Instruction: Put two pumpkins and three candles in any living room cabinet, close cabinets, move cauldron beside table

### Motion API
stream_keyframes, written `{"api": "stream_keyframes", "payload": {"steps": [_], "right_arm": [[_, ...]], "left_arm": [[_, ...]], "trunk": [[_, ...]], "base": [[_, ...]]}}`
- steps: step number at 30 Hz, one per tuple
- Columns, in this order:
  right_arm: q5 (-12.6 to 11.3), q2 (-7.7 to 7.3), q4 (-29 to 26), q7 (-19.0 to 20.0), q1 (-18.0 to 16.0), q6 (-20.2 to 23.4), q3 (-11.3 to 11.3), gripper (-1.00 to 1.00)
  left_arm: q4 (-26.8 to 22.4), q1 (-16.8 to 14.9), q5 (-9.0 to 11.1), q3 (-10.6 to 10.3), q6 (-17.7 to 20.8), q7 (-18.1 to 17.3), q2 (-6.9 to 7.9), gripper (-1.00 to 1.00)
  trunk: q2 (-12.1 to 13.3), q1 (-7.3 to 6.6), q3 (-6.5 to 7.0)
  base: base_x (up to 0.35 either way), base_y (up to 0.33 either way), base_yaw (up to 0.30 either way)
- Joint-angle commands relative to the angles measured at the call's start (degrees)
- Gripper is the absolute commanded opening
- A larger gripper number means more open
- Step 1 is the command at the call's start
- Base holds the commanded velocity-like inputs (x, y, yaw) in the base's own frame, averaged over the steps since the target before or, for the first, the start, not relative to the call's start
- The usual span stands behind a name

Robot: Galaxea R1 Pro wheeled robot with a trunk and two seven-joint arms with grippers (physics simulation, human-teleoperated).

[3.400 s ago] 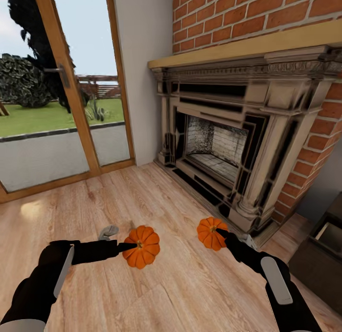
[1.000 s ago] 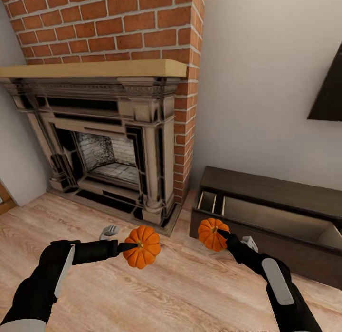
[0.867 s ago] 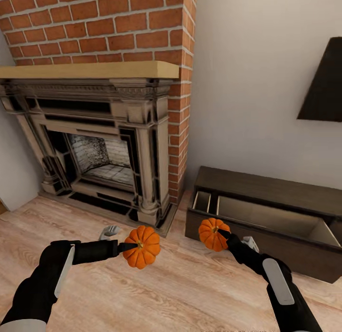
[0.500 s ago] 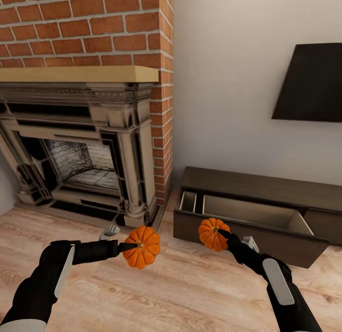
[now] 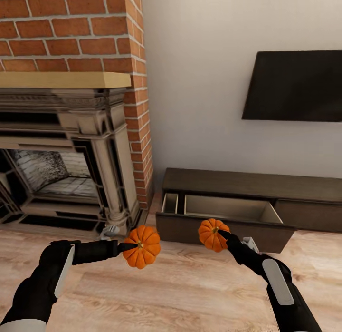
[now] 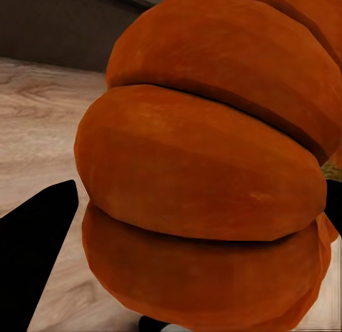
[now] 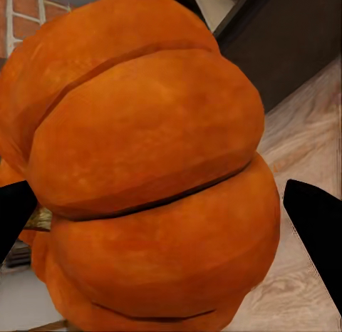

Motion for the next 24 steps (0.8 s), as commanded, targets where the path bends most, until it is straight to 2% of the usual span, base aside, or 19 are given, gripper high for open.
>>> {"api": "stream_keyframes", "payload": {"steps": [1,22,24], "right_arm": [[-0.66,0.02,-0.04,-0.10,-0.06,0.26,-0.08,-1.00],[-0.66,0.02,0.40,-0.10,-0.06,0.26,-0.08,-1.00],[-0.66,0.02,0.40,-0.10,-0.08,0.26,-0.08,-1.00]], "left_arm": [[-0.05,-0.03,0.51,0.08,0.75,-0.36,-0.01,-1.00],[-0.05,-0.03,0.44,0.04,0.75,-0.32,-0.01,-1.00],[-0.05,-0.03,0.39,0.01,0.75,-0.29,-0.01,-1.00]], "trunk": [[0.39,-0.23,0.14],[8.81,-4.84,3.91],[8.81,-4.84,3.91]], "base": [[0.000,0.000,-0.288],[0.000,0.000,-0.288],[0.000,0.000,-0.288]]}}
